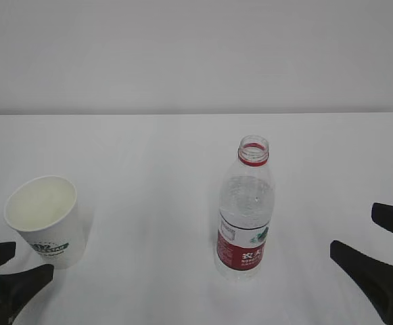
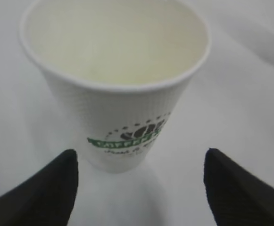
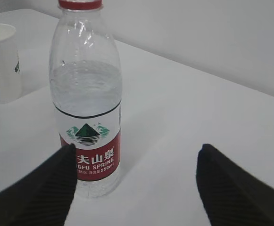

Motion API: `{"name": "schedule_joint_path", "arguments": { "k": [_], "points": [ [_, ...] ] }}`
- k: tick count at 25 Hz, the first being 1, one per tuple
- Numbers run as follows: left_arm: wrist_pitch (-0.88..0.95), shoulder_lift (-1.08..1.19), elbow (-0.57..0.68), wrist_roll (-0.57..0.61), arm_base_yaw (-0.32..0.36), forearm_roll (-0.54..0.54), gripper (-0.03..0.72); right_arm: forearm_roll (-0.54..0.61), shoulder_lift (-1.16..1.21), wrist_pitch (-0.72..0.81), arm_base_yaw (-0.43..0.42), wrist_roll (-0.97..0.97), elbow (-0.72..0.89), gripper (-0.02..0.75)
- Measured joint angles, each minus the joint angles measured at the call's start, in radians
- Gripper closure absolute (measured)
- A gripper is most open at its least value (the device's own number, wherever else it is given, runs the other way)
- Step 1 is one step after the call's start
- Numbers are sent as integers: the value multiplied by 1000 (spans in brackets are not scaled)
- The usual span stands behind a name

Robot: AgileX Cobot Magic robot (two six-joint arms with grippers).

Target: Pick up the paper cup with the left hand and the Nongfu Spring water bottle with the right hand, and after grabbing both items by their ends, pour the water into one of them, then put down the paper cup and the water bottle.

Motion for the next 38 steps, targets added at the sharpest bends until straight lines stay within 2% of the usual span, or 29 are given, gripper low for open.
{"name": "schedule_joint_path", "arguments": {
  "k": [9,38],
  "points": [
    [-12,78,-2,53,0,-15,77,0,0,0,0,0,0,146],
    [-16,144,-145,56,0,13,76,0,0,-6,0,0,0,146]
  ]
}}
